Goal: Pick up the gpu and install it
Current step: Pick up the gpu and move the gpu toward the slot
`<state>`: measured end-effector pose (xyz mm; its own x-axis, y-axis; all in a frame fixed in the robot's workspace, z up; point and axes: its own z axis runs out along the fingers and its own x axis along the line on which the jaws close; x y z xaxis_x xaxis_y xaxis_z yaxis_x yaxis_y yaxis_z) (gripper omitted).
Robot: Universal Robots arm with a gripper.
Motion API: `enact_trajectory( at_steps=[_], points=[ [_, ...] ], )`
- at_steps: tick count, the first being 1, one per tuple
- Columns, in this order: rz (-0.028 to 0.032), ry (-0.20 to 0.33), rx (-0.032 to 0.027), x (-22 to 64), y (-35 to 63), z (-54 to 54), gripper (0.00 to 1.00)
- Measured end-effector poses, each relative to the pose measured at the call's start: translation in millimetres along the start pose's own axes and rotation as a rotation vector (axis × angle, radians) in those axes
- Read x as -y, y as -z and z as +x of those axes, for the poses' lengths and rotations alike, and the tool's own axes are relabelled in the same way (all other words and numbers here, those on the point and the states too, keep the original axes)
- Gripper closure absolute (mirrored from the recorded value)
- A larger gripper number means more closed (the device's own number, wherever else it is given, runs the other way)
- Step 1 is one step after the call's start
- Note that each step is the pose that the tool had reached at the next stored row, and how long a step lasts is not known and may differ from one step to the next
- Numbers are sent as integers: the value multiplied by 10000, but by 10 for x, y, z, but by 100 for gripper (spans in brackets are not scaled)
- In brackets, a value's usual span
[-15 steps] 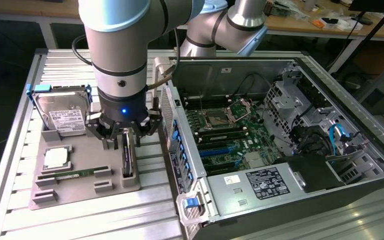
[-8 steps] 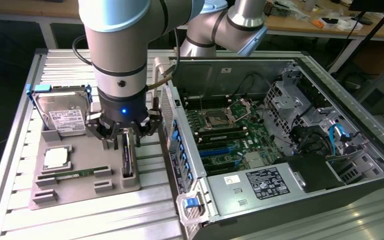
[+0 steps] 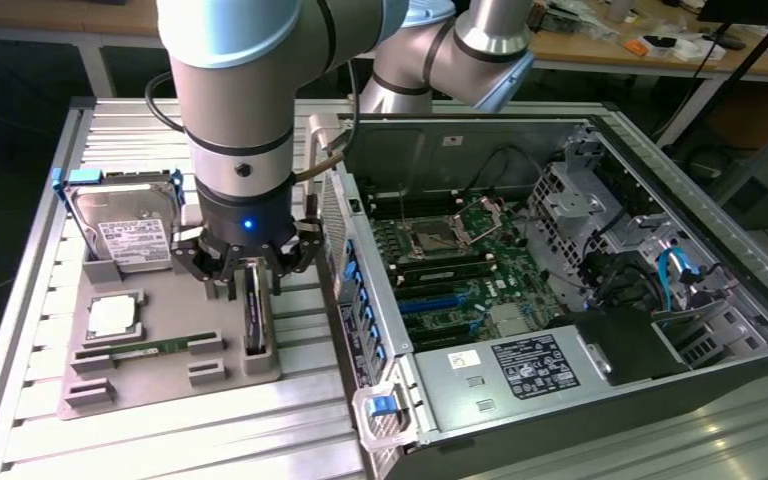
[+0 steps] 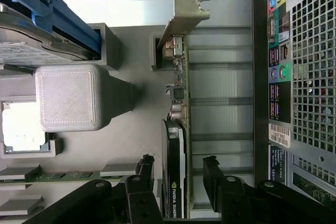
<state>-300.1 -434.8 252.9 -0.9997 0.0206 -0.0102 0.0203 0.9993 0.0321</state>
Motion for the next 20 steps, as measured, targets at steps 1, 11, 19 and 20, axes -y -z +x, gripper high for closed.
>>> enact_trajectory(
  at_steps=[1, 11, 19, 20],
  points=[
    [0, 0, 0, 0, 0, 0, 51],
    [0, 0, 0, 0, -1, 0, 73],
    [4, 0, 3, -2, 59, -1, 73],
    [5, 0, 5, -3, 74, -1, 73]
  ],
)
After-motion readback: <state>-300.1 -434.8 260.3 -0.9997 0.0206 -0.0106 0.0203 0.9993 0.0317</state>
